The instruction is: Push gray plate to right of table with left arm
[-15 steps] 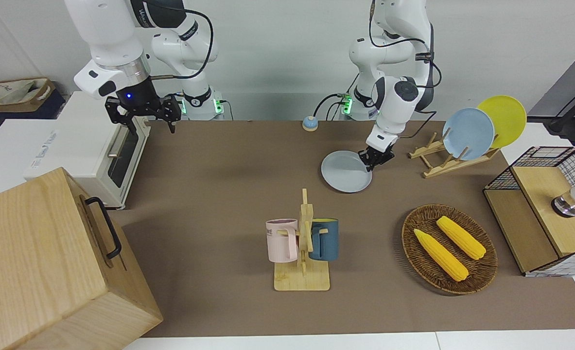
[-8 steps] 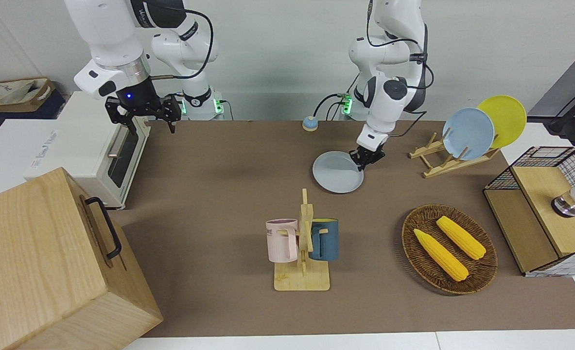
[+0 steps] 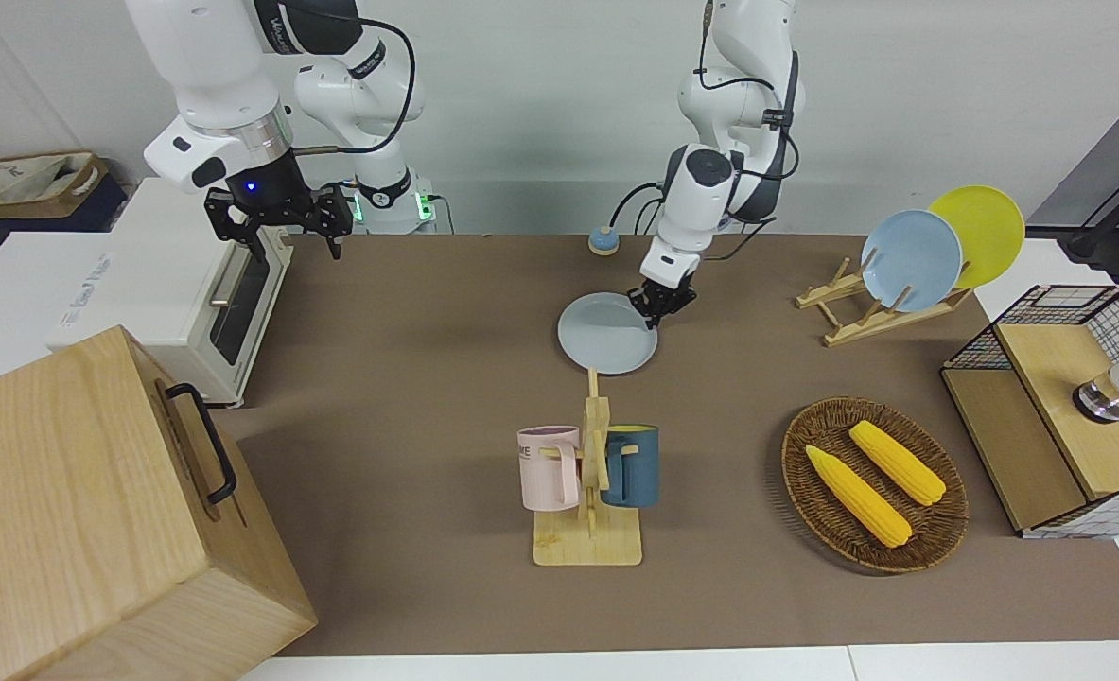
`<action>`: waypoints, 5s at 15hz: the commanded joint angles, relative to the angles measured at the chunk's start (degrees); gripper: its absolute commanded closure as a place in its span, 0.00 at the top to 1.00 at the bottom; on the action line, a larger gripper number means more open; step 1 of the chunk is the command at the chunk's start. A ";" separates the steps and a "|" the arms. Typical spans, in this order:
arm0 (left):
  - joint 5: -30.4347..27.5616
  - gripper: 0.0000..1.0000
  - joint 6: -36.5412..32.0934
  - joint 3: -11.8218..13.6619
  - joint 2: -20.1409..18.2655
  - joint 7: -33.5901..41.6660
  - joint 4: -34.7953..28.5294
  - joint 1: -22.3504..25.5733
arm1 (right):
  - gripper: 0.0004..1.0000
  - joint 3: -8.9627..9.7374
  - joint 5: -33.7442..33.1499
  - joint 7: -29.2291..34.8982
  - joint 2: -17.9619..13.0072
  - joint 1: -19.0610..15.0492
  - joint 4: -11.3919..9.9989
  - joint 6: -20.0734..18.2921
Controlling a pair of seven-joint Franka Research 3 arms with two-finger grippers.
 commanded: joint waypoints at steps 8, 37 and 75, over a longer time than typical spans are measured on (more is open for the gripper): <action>10.14 0.00 0.62 0.44 13.20 -28.55 15.05 -15.04 | 0.98 -0.01 0.40 0.27 -0.33 -0.04 0.08 -0.59; 19.63 1.00 -2.37 0.71 27.71 -47.02 35.63 -25.06 | 0.98 -0.01 0.40 0.18 -0.33 -0.04 0.08 -0.59; 4.16 1.00 -52.73 2.02 -7.01 37.08 35.44 26.69 | 0.98 -0.01 0.40 0.18 -0.42 -0.04 0.16 -0.59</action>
